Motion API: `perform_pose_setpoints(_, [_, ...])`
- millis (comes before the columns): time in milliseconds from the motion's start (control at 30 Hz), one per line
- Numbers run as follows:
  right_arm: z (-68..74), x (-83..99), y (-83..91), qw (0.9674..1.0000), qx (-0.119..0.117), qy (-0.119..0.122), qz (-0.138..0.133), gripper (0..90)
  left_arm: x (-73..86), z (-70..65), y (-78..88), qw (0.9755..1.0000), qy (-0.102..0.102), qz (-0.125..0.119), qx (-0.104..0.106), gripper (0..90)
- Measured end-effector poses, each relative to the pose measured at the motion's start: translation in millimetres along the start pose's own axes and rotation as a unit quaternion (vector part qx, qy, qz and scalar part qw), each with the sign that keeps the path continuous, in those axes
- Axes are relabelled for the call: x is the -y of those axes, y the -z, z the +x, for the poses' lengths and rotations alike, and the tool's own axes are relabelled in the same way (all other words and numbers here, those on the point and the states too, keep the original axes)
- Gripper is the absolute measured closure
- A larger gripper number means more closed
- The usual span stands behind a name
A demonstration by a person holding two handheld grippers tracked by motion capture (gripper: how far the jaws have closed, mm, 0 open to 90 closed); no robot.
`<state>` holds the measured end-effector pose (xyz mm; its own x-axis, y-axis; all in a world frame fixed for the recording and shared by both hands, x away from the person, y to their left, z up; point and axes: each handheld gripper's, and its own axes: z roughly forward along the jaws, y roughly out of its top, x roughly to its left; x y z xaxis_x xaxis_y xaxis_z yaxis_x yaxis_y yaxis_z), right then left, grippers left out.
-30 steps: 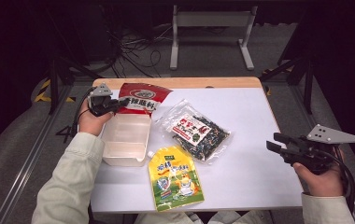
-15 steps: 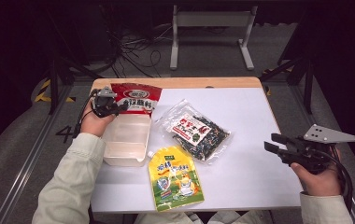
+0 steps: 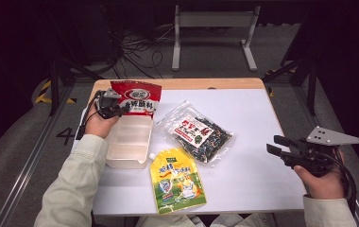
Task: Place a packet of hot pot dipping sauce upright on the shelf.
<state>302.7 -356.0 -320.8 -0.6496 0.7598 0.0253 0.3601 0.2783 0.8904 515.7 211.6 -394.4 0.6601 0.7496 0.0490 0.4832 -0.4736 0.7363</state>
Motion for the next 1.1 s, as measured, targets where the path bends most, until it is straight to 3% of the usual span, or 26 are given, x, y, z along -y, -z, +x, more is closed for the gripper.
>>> perform_pose_setpoints(200, [2.3, -0.7, -1.3, 1.0, -0.002, 0.003, 0.002, 54.5, -2.5, -3.0, -2.0, 0.9998, -0.003, 0.016, -0.014, 89.8])
perform_pose_setpoints(300, [3.8, -1.2, -1.3, 1.0, -0.002, 0.004, 0.002, 54.4, -6.5, -10.0, -7.5, 0.9982, -0.024, 0.041, -0.036, 89.9])
perform_pose_setpoints(333, [4.2, -1.3, -1.1, 1.0, -0.003, 0.004, 0.002, 54.4, -8.1, -12.9, -10.6, 0.9967, -0.041, 0.052, -0.046, 89.9])
perform_pose_setpoints(400, [4.5, -1.7, -0.8, 1.0, -0.004, 0.005, 0.0, 54.3, -8.8, -13.7, -11.8, 0.9964, -0.043, 0.055, -0.049, 89.9])
perform_pose_setpoints(500, [3.5, -1.9, -0.6, 1.0, -0.004, 0.005, -0.001, 54.1, -6.0, -7.0, -9.4, 0.9988, -0.016, 0.041, -0.023, 89.7])
perform_pose_setpoints(600, [2.0, -1.3, -2.2, 1.0, -0.003, 0.003, 0.0, 54.0, -5.5, -3.7, -4.3, 0.9997, -0.001, 0.023, -0.012, 87.9])
perform_pose_setpoints(700, [1.0, -1.6, -3.3, 1.0, -0.005, 0.002, 0.001, 53.8, -3.7, -0.1, 2.5, 0.9995, 0.029, -0.004, 0.009, 76.4])
perform_pose_setpoints(767, [1.0, -2.1, -3.6, 1.0, -0.005, 0.002, 0.0, 53.6, -3.8, -0.5, 8.8, 0.9996, 0.023, -0.002, -0.019, 59.6])
perform_pose_setpoints(833, [1.2, -2.5, -4.4, 1.0, -0.005, 0.003, 0.0, 53.6, -3.2, -0.1, 17.0, 0.999, 0.035, -0.022, -0.017, 55.9])
perform_pose_setpoints(967, [2.1, -3.6, -6.7, 1.0, -0.008, 0.003, 0.001, 53.2, -2.5, -3.5, 33.5, 0.9983, 0.027, -0.049, -0.016, 46.5])
perform_pose_setpoints(1100, [2.1, -4.8, -7.8, 0.9999, -0.009, 0.005, -0.002, 53.1, 0.9, -12.4, 46.8, 0.9969, 0.03, -0.073, -0.003, 43.5])
